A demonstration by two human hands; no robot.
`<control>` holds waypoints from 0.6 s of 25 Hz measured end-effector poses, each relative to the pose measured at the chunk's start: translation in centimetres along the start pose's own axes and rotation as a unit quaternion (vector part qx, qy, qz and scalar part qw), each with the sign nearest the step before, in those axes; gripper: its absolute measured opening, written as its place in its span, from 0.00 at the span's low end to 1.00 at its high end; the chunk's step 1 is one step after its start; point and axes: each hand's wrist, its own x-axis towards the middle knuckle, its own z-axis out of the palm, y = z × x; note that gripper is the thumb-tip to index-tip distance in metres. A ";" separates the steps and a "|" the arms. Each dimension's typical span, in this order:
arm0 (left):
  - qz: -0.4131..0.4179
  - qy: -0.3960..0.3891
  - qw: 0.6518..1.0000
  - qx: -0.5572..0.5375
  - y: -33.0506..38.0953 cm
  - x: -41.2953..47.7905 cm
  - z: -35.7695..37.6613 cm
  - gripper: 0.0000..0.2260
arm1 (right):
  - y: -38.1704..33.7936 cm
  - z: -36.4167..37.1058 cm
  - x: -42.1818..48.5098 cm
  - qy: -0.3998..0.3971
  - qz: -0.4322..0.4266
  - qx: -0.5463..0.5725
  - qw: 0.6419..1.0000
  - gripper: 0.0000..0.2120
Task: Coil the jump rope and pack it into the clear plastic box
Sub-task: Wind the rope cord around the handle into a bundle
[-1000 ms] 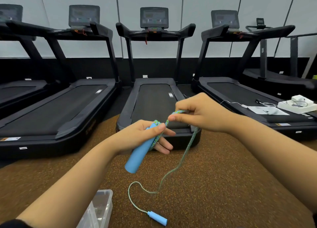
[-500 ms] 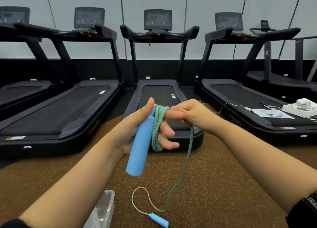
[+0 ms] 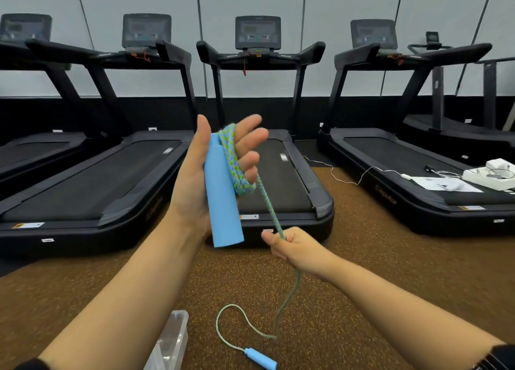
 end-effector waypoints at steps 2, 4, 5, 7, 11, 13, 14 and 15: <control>0.023 0.044 0.999 -0.002 -0.1 0.2 -0.3 0.31 | 0.7 1.0 -0.8 -0.001 -0.005 -0.015 1.000 0.26; 0.031 0.070 0.997 0.010 -0.5 0.2 -0.6 0.30 | 0.7 1.7 -1.6 -0.008 -0.016 -0.042 0.999 0.26; 0.031 0.077 0.996 0.017 -0.8 0.2 -0.8 0.29 | 0.6 2.1 -2.0 -0.010 -0.022 -0.066 0.998 0.26; 0.029 0.091 0.995 0.033 -1.1 0.3 -0.9 0.28 | 0.2 2.7 -2.7 -0.012 -0.037 -0.119 0.992 0.27; 0.037 0.156 0.983 0.085 -1.2 0.6 -1.8 0.26 | -0.9 3.2 -4.1 -0.037 -0.068 -0.189 0.979 0.27; 0.032 0.175 0.977 0.118 -1.2 0.6 -2.5 0.27 | -1.4 3.0 -4.6 -0.050 -0.083 -0.239 0.966 0.25; 0.023 0.177 0.974 0.137 -1.2 0.5 -2.8 0.28 | -1.7 2.9 -4.8 -0.053 -0.089 -0.257 0.961 0.25; 0.013 0.178 0.971 0.157 -1.4 0.3 -3.1 0.29 | -2.0 2.7 -5.0 -0.057 -0.094 -0.269 0.957 0.25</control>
